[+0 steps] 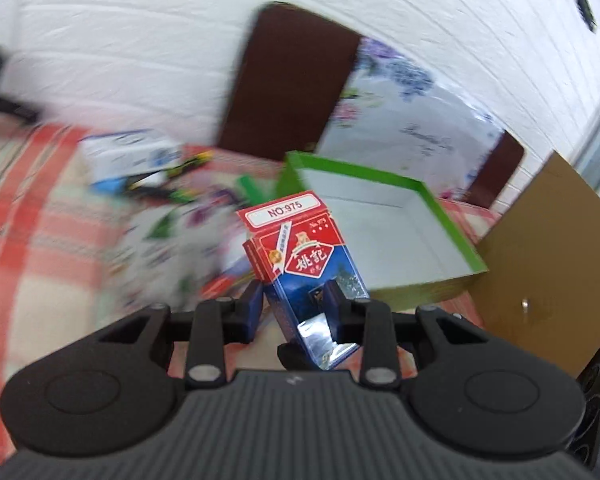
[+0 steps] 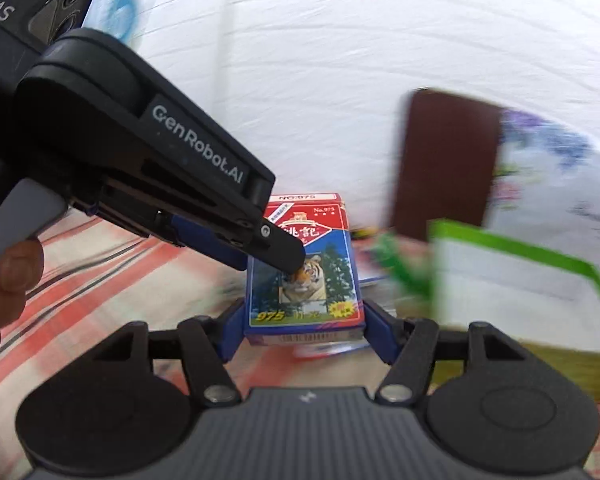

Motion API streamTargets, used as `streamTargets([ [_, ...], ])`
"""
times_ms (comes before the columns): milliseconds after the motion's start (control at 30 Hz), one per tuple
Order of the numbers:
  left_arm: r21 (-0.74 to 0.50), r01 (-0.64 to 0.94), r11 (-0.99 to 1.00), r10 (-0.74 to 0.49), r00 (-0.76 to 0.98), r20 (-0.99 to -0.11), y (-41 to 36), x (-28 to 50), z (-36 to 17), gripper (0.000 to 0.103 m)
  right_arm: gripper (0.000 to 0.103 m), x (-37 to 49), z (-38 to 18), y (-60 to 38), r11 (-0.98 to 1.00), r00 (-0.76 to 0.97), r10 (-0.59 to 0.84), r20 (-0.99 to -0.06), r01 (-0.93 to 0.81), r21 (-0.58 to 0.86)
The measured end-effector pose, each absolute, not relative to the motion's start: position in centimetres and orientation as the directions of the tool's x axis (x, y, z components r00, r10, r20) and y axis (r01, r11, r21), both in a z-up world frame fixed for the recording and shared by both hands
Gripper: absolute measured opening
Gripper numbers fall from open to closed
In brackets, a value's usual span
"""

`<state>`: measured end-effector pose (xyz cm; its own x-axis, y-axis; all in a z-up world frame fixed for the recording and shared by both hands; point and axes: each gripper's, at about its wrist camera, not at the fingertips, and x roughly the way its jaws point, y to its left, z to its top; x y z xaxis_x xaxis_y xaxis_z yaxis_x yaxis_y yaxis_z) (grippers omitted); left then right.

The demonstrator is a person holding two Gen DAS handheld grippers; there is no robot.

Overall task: Organize objects
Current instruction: 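Grasp the red-blue card box with the left gripper and drop it into the green box, then grasp the colourful card box with the left gripper and place it in the green box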

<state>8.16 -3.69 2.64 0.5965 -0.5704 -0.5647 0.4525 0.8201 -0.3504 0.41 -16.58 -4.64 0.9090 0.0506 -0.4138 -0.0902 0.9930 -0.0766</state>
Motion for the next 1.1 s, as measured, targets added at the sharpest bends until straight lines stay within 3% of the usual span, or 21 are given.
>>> streamTargets([
  [167, -0.272, 0.569, 0.776, -0.614, 0.584, -0.531, -13.0, 11.3, 3.7, 0.037, 0.064, 4.1, -4.4, -23.8, 0.989, 0.922, -0.121, -0.368, 0.082, -0.12],
  [200, -0.255, 0.572, 0.779, -0.606, 0.585, -0.539, -14.6, 12.1, 3.5, 0.041, 0.073, 5.5, -5.2, -24.8, 0.981, 0.916, -0.166, -0.365, 0.115, -0.158],
  [233, -0.221, 0.559, 0.799, -0.574, 0.603, -0.554, -15.9, 12.8, 3.0, 0.041, 0.097, 6.4, -5.9, -25.9, 0.968, 0.901, -0.22, -0.375, 0.153, -0.201],
  [300, -0.178, 0.499, 0.848, -0.495, 0.626, -0.603, -17.1, 13.5, 1.8, 0.038, 0.082, 6.8, -6.8, -27.4, 0.957, 0.865, -0.278, -0.419, 0.211, -0.199],
  [333, -0.211, 0.497, 0.842, -0.511, 0.606, -0.61, -16.6, 13.3, 1.3, 0.038, 0.072, 6.1, -6.9, -28.2, 0.967, 0.87, -0.254, -0.422, 0.212, -0.144],
  [400, -0.264, 0.511, 0.818, -0.556, 0.586, -0.59, -15.3, 12.4, 0.7, 0.039, 0.077, 4.0, -7.0, -28.9, 0.972, 0.887, -0.231, -0.4, 0.223, -0.067],
  [600, -0.217, 0.531, 0.819, -0.548, 0.611, -0.571, -12.2, 8.4, -0.2, 0.04, 0.078, -1.5, -7.7, -28.4, 0.965, 0.915, -0.22, -0.339, 0.254, 0.058],
  [833, -0.181, 0.49, 0.853, -0.488, 0.625, -0.609, -7.9, 6.0, -2.1, 0.041, 0.079, -2.0, -9.0, -27.0, 0.978, 0.885, -0.114, -0.452, 0.179, 0.103],
  [1100, -0.182, 0.309, 0.934, -0.352, 0.694, -0.628, -0.1, 6.6, -3.6, 0.044, 0.078, -2.4, -9.5, -22.4, 0.994, 0.865, 0.019, -0.501, 0.04, 0.106],
])
